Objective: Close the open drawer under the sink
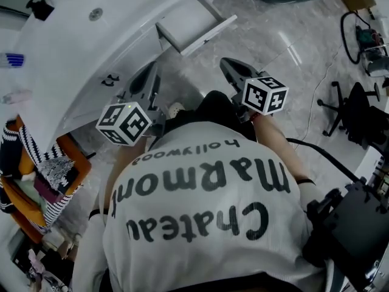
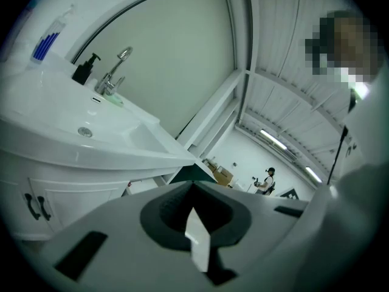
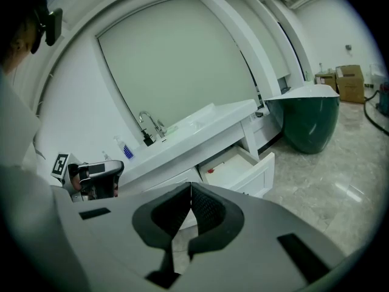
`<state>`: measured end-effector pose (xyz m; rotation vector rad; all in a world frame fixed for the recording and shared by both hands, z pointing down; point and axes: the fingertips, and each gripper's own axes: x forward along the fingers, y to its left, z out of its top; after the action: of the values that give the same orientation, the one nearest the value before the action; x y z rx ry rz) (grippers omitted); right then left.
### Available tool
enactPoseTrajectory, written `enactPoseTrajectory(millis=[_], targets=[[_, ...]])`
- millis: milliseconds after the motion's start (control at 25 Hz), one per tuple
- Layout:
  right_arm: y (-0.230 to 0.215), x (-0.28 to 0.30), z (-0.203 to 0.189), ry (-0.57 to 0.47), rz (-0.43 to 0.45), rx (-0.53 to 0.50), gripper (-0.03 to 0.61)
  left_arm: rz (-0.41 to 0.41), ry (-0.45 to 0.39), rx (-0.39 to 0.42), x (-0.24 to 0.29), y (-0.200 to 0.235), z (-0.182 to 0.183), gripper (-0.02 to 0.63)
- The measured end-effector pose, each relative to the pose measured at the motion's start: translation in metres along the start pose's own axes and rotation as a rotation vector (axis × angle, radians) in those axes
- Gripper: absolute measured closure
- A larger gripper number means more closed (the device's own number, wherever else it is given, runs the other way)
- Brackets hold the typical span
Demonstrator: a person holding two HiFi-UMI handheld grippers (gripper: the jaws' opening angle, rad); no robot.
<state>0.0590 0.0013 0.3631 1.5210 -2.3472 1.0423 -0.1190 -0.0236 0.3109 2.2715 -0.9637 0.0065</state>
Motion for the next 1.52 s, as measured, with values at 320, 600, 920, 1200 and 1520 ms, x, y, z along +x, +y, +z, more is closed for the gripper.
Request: enactPoseTrajectory(millis=[320,600,920,1200,1520], targets=[[-0.026,0.036,-0.031,0.041,0.011,0.032,0.568,0.046,0.051,0.038,0.031,0.02,-0.018,0.606],[-0.073,0.079,-0.042,0.108,0.007,0.057,0.568,0.139,0.158,0.029,0.052,0.046,-0.052,0.606],[-0.112,0.131,-0.064,0.187,0.019,0.057,0.566,0.205,0.203,-0.004,0.067,0.07,-0.075,0.606],[-0.145,0.157,-0.084,0.266,0.022,0.063,0.566,0.249,0.25,-0.036,0.079,0.083,-0.1,0.606],[-0.171,0.179,-0.09,0.272,0.056,0.053,0.566,0.316,0.276,-0.062,0.085,0.092,-0.122,0.606]])
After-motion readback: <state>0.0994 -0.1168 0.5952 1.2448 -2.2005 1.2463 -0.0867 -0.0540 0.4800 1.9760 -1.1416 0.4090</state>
